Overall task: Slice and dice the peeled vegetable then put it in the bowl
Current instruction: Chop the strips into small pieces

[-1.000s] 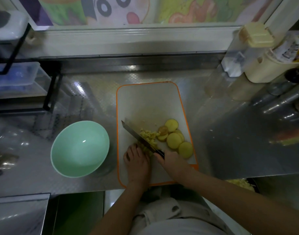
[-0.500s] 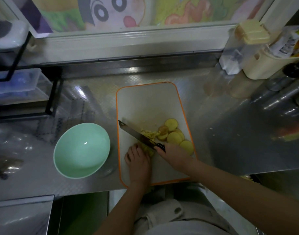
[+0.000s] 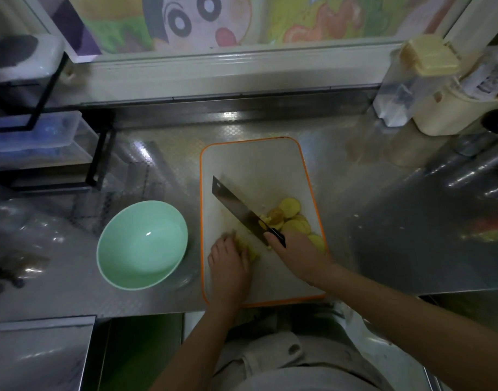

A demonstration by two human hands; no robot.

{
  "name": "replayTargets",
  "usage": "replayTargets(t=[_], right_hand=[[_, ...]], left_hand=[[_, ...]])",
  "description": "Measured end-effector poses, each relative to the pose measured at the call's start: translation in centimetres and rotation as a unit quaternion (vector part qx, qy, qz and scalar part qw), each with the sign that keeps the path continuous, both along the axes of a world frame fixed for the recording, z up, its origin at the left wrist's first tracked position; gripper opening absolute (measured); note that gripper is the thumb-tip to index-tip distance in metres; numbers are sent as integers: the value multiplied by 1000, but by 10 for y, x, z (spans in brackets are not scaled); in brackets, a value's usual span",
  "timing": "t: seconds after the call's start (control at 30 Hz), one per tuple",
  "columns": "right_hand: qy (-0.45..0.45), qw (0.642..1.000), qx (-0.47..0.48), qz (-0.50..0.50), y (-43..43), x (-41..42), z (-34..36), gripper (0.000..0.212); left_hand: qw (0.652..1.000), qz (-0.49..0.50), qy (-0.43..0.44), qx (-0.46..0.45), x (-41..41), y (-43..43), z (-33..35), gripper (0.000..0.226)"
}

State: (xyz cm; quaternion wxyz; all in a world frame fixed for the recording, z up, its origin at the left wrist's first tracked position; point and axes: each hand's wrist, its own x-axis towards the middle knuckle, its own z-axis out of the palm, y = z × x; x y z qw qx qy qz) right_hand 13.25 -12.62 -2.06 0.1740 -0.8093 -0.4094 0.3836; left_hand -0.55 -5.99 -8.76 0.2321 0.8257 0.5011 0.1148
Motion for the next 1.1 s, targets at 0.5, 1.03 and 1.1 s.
replayTargets(t=[0.5,1.03,1.1], right_hand=[[-34,999,-23,17,-17,-16,5,43],[-55,997,-56,27,-14,-27,6,33],[-64,996,-55,34,-13,-27,7,35]], left_hand=[[997,23,42,54,0,5,-12,6],[986,3,43,162,1,8,-27,17],[985,4,34,166,1,7,-27,16]])
